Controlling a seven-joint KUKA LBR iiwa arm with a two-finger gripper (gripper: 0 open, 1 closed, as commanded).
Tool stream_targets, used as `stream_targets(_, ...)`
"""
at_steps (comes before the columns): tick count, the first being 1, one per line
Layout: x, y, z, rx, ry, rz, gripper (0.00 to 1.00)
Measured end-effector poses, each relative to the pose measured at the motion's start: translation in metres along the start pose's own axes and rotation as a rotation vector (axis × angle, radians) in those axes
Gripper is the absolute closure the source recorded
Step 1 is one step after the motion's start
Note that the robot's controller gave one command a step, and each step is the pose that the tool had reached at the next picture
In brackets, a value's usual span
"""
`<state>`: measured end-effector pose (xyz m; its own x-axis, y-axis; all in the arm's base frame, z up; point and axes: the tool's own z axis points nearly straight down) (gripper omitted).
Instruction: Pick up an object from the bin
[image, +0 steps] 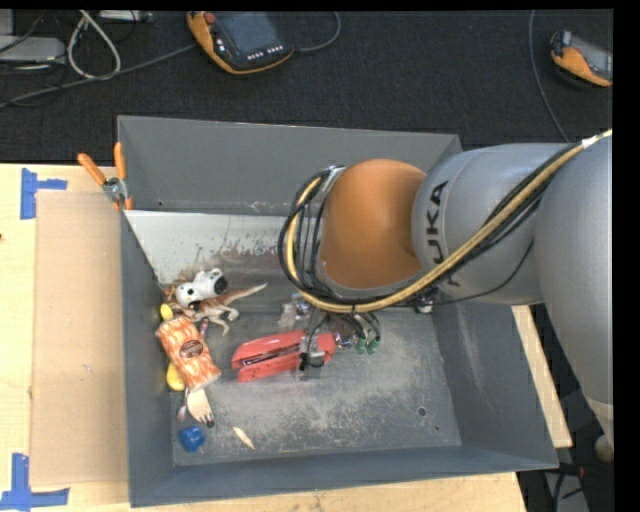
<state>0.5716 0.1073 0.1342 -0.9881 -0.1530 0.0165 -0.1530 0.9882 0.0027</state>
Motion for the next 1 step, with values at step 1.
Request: stream_targets(1,-0.0017,0.0005,-0.0442,0.000,-0.009,0.000,1.00)
